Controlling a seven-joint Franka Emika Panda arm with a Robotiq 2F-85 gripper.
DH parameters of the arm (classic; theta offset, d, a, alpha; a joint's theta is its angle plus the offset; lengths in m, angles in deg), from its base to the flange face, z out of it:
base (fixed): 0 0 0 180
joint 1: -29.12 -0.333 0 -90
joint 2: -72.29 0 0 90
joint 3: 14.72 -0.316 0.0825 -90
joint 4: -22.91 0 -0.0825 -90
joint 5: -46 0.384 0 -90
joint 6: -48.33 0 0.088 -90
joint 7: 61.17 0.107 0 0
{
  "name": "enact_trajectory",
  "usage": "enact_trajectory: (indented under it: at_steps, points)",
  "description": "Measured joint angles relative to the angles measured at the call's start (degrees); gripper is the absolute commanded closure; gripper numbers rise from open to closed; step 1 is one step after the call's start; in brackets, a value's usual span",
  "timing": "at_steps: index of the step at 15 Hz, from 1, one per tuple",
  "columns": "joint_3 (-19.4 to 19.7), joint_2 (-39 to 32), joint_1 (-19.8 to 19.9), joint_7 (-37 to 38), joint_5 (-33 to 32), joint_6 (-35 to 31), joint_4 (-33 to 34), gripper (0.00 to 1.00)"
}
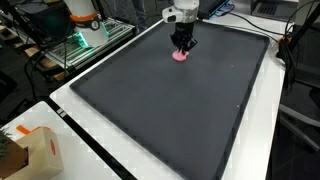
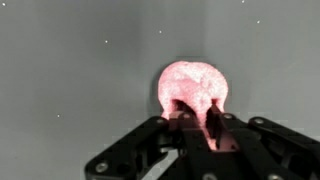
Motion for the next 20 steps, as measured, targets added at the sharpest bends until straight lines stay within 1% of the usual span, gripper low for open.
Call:
enact_trajectory:
  at_steps: [2, 6, 7, 13, 20]
  points:
    - [0.0, 0.0, 0.0, -0.1, 0.0, 0.0, 0.0, 0.35]
    - [-0.1, 0.1, 0.1, -0.7, 0.0, 0.2, 0.0, 0.04]
    - [-0.2, 0.2, 0.1, -1.1, 0.0, 0.4, 0.0, 0.00]
    - [-0.3, 2.3, 0.5, -5.3, 0.0, 3.8, 0.5, 0.00]
    - [-0.5, 6.9, 1.5, -16.8, -1.1, 10.8, 2.1, 0.00]
